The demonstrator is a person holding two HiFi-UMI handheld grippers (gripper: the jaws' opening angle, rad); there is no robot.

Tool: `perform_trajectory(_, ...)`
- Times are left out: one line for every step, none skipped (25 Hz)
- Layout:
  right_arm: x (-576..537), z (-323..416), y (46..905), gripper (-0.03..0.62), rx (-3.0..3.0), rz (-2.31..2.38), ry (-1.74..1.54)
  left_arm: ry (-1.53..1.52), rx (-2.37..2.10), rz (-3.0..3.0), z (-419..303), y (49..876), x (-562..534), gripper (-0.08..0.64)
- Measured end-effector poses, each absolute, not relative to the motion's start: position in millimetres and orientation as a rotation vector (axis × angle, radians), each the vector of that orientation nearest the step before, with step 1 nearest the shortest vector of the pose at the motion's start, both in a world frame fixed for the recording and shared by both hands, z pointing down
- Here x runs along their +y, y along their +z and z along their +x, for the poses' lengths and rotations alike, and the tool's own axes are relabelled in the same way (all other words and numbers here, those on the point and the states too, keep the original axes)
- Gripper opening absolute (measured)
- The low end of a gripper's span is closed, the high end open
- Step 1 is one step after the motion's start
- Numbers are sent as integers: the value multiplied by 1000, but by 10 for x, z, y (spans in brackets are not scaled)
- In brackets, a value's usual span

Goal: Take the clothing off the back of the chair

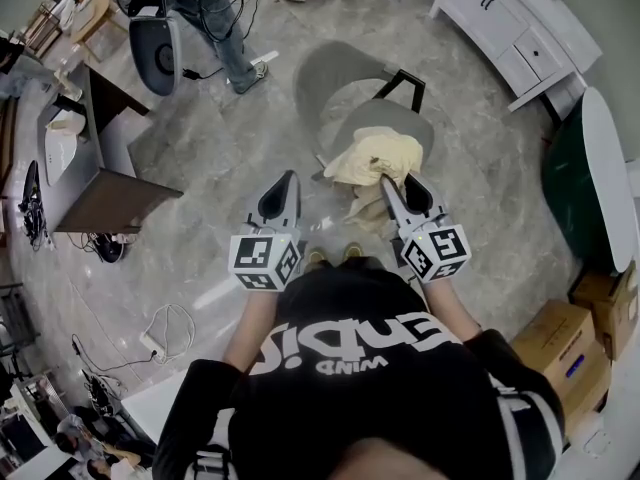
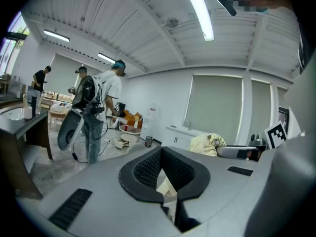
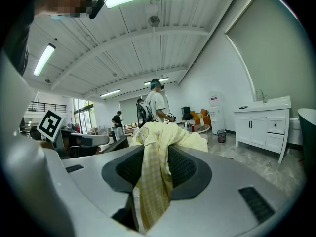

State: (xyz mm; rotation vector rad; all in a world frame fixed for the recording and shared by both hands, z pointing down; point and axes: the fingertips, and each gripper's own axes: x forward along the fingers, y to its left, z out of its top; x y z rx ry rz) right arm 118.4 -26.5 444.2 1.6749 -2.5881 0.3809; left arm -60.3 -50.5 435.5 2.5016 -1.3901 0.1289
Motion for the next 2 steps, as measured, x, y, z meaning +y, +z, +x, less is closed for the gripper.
perform_trajectory(-265, 1183, 4439, 139, -2590, 1673, 382, 129, -1391, 2500, -603, 4354, -499, 15)
perform_trajectory(-265, 1181, 4436, 138, -2592, 1670, 384, 129, -1392, 2498, -603, 4353, -494, 15)
